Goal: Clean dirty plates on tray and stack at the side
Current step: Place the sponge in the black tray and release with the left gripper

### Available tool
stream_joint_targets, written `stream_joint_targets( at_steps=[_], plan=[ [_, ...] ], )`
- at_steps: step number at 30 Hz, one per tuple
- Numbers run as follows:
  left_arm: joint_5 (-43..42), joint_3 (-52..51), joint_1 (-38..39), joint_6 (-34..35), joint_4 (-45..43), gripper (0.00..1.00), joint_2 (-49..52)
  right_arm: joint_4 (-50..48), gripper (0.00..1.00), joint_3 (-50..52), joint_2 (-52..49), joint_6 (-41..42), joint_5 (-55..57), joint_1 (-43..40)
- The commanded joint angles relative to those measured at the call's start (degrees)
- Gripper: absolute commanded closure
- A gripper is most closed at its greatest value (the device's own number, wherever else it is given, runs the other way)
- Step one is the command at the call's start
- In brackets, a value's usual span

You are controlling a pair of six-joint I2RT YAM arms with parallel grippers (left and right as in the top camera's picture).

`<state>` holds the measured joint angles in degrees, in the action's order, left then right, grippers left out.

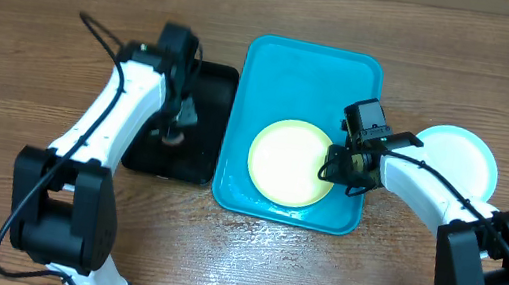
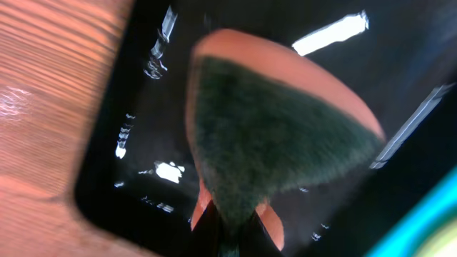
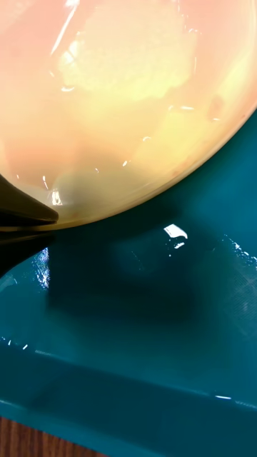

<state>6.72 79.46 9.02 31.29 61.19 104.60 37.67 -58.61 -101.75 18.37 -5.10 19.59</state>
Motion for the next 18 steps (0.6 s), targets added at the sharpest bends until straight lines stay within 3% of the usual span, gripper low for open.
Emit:
stream_joint_targets(
  at_steps=[1,3,6,12,18],
  plan=[
    [-5.38,-5.53,-0.79,-3.91,-4.74,0.95,0.11,0.33,0.96,0.15,-0.5,-0.55,2.01,-0.04],
    [-5.31,-5.88,-0.74,-4.9,-6.29,0.86,0.11,0.31,0.96,0.15,-0.5,-0.55,2.01,-0.04],
    [-5.79,-5.01,-0.76,-5.64,-5.99,0.59,-0.04,0.35,0.96,0.13,-0.48,-0.57,2.03,-0.04],
    [-7.45,1.11,-1.01,-5.6,0.31,0.57,-0.15,4.79,0.96,-3.04,-0.02,-0.83,2.03,-0.04],
    [-7.43,15.91,-2.75,-5.62,12.17,0.51,-0.52,14.88,0.96,-14.08,1.92,-4.68,2.69,0.09]
  ],
)
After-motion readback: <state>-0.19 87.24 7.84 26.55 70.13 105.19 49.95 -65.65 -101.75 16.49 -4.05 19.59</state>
